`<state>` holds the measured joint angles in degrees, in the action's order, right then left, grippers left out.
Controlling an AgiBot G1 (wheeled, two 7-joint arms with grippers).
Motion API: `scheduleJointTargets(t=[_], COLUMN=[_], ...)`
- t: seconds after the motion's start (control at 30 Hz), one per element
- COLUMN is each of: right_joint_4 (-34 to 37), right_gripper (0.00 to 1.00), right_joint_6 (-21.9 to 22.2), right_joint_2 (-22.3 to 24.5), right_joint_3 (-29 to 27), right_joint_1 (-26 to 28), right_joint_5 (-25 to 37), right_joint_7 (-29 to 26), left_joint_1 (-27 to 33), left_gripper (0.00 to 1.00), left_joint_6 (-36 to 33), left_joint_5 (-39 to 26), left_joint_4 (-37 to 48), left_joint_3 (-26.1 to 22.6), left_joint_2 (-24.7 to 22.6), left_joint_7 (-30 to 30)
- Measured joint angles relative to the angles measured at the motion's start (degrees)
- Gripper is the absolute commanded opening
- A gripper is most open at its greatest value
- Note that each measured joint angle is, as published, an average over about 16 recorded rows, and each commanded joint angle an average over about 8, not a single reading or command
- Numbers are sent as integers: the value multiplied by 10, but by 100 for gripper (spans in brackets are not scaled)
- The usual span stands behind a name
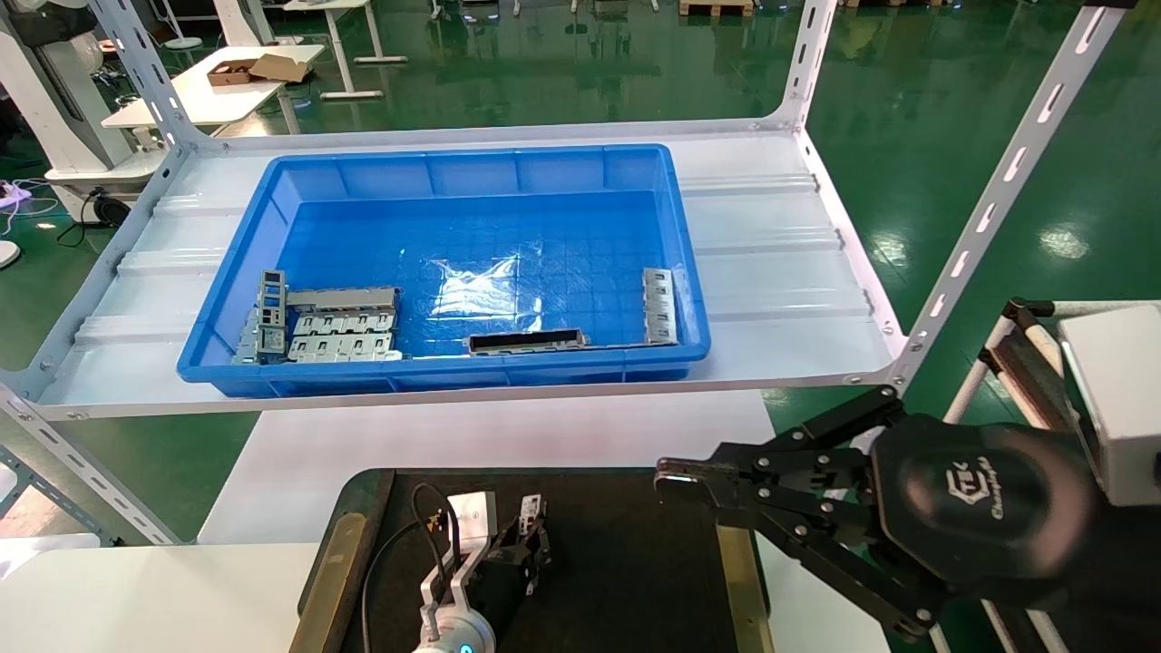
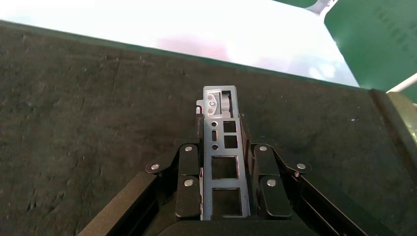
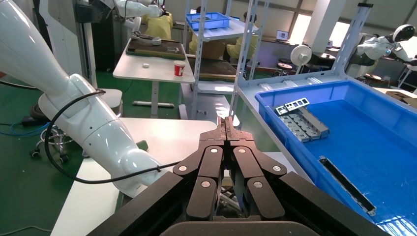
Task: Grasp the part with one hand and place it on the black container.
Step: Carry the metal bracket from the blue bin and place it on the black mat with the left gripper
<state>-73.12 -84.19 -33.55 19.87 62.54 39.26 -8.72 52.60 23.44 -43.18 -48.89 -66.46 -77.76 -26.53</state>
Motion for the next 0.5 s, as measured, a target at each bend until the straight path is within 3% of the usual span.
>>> scheduleJointTargets(t=[0.13, 0.2, 0.23, 0.27, 0.4, 0.47, 0.5], right_joint_4=[0, 0, 0, 0, 0, 0, 0], right_gripper=[2, 14, 26, 38, 86, 99, 100], right_joint_6=[0, 0, 0, 0, 0, 0, 0], right_joint_2=[0, 0, 0, 0, 0, 0, 0], right_joint_3=[0, 0, 0, 0, 0, 0, 0], right_joint_1=[0, 0, 0, 0, 0, 0, 0], right_joint_5=[0, 0, 0, 0, 0, 0, 0], right_joint_7=[0, 0, 0, 0, 0, 0, 0], left_joint_1=[2, 3, 4, 4, 6, 7, 7], left_gripper=[0, 5, 10, 18, 68, 88, 96], left_joint_6=[4, 6, 7, 8, 12, 13, 14], left_joint_5=[1, 1, 1, 1, 1, 0, -1], left_joint_4=[5, 7, 8, 9, 11, 12, 12], left_joint_3=[-12, -18, -20, -23, -34, -39, -42], left_joint_2=[0, 0, 0, 0, 0, 0, 0], left_joint_7=[-13, -20, -23, -27, -40, -47, -50])
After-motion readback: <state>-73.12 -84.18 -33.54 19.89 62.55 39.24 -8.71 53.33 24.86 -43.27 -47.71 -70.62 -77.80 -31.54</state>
